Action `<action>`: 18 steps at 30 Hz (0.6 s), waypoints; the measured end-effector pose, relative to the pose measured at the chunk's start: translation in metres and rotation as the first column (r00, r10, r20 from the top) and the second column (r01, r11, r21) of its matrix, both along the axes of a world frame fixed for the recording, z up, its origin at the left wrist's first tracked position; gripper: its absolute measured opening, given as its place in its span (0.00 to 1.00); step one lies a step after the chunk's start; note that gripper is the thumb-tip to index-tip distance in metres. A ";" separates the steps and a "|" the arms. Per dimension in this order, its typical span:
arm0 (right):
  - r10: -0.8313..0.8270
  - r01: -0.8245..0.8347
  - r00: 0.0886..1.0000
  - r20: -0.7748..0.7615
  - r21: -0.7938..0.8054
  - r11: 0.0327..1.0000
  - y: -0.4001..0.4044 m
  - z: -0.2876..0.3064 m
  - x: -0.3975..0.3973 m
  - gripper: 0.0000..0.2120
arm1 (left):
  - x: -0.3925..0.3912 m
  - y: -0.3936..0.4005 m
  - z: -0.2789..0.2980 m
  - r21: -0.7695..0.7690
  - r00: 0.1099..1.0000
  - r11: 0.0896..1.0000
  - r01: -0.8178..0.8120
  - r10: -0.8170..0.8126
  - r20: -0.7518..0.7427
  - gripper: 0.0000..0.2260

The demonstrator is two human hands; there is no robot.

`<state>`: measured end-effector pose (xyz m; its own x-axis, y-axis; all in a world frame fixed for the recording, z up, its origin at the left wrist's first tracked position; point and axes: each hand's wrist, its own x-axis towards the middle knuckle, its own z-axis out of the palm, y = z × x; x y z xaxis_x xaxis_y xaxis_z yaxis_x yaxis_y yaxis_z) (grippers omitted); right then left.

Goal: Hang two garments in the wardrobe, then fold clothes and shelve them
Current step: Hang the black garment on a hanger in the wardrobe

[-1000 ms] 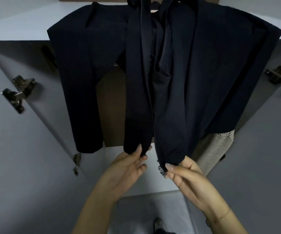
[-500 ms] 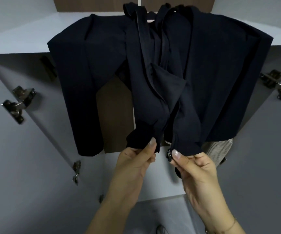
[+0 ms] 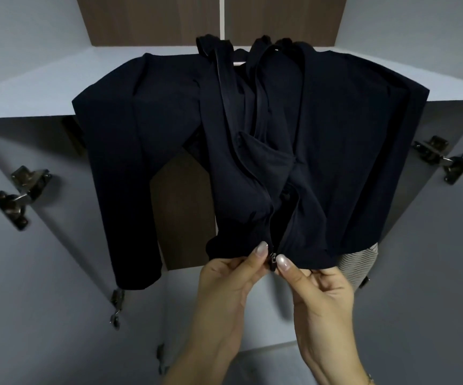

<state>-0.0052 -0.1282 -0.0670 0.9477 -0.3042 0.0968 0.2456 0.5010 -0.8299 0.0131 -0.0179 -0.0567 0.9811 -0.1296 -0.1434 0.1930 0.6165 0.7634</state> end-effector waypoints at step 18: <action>-0.011 0.011 1.000 -0.012 -0.016 1.000 -0.001 -0.005 0.012 0.09 | 0.010 -0.004 -0.006 0.069 0.998 0.995 -0.069 0.068 0.014 0.09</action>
